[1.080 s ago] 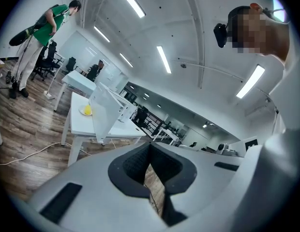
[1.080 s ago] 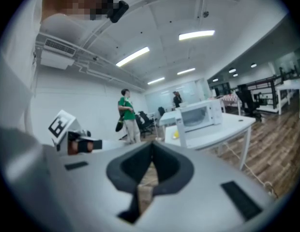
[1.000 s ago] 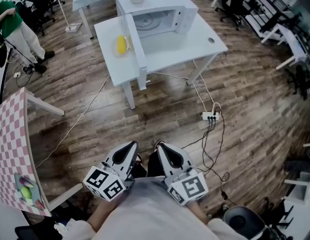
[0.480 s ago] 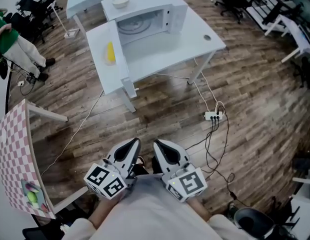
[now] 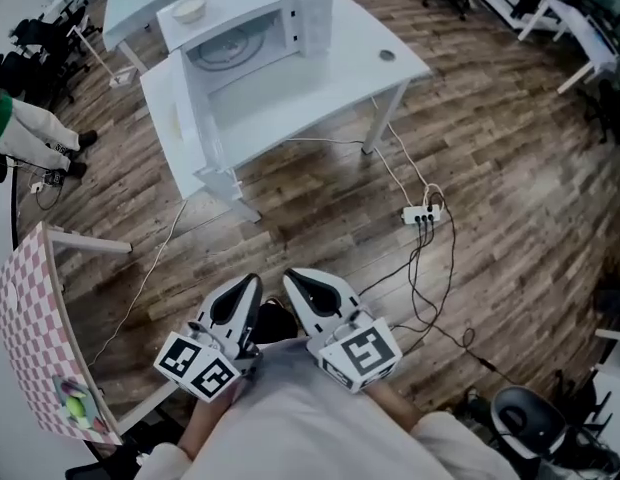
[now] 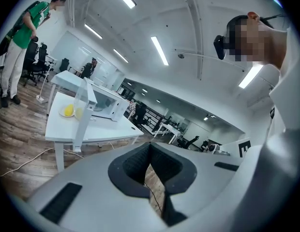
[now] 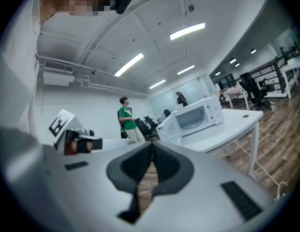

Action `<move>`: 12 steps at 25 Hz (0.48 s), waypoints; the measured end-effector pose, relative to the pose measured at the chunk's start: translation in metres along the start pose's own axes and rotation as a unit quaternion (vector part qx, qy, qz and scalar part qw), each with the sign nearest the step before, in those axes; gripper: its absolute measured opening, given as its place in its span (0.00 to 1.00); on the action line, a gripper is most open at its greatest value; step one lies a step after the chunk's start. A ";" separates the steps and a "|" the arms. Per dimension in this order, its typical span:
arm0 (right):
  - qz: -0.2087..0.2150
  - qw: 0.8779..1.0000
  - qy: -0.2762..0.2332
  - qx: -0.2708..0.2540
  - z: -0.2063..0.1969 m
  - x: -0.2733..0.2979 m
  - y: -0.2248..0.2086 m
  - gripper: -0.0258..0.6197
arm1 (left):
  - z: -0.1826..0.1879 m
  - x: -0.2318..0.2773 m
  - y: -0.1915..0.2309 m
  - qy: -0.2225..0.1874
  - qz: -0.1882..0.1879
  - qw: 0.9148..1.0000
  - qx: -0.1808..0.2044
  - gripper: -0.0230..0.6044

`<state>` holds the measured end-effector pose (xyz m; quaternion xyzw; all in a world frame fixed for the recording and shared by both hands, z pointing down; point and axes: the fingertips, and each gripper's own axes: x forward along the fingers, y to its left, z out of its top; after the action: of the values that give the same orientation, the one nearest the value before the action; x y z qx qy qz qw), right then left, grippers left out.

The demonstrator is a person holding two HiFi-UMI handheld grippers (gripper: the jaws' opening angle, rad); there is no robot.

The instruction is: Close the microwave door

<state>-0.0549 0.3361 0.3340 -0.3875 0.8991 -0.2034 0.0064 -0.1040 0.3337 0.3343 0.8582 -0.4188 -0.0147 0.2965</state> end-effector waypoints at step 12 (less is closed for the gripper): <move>-0.007 1.000 0.015 0.014 -0.003 0.022 -0.021 0.08 | 0.010 0.010 0.031 0.009 0.016 1.000 -0.009 0.06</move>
<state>-0.0565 0.3090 0.3473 -0.3902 0.8936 -0.2218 -0.0028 -0.1223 0.3071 0.3448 0.8487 -0.4296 -0.0057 0.3085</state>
